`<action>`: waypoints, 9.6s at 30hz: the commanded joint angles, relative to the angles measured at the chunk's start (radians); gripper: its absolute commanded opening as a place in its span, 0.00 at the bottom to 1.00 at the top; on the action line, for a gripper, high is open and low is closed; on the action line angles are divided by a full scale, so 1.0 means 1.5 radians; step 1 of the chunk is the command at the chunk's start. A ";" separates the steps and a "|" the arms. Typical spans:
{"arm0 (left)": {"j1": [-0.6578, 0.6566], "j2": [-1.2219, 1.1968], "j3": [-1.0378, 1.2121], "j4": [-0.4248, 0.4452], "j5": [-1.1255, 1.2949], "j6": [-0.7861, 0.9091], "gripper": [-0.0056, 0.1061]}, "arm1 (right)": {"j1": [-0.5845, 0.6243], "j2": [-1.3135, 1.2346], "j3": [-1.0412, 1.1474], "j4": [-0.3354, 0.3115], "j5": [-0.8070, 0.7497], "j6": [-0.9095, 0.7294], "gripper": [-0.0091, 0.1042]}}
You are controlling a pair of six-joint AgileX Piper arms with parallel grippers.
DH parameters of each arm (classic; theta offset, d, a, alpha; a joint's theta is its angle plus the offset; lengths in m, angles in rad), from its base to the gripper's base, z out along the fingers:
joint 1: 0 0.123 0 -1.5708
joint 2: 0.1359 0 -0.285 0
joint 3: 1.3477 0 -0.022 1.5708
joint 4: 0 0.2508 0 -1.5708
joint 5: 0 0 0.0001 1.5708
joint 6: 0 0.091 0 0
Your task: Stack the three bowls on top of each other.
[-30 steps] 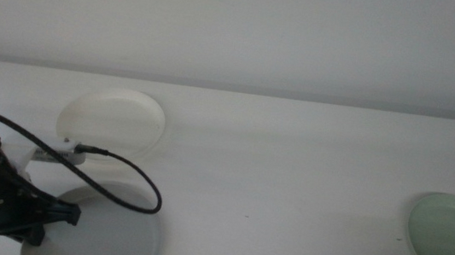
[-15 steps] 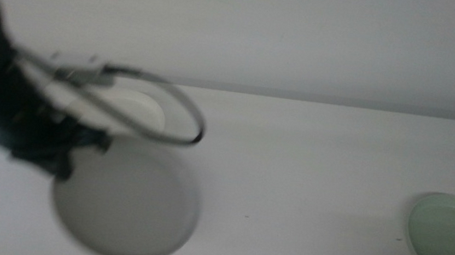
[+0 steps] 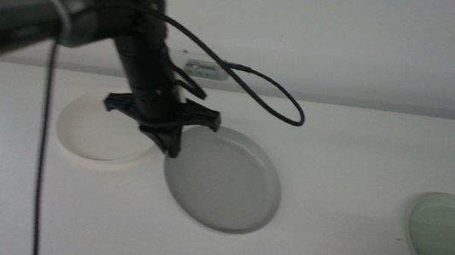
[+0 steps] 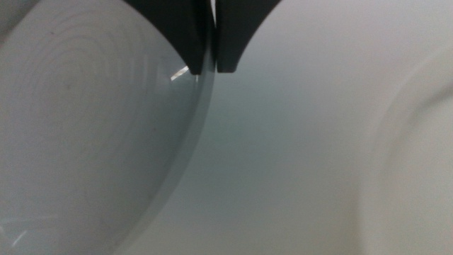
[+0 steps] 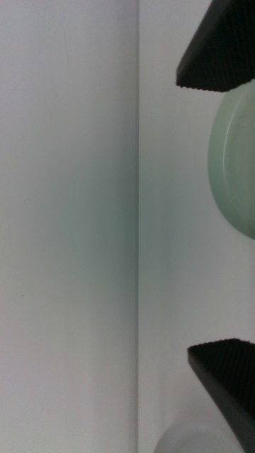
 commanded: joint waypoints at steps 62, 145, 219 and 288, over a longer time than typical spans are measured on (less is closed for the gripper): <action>0.295 0.157 -0.165 0.096 -0.013 0.146 0.89 | -0.003 -0.026 0.029 -0.005 -0.003 -0.003 0.90; -0.037 0.093 -0.096 -0.012 -0.109 -0.079 0.09 | -0.003 -0.026 0.029 -0.005 -0.003 -0.003 0.90; 0.022 -0.533 0.200 -0.162 -0.070 0.118 0.89 | -0.002 0.168 -0.229 0.056 0.230 0.070 0.90; 0.022 -0.533 0.200 -0.096 -0.082 0.116 0.89 | -0.353 1.277 -0.731 0.056 0.398 0.001 0.08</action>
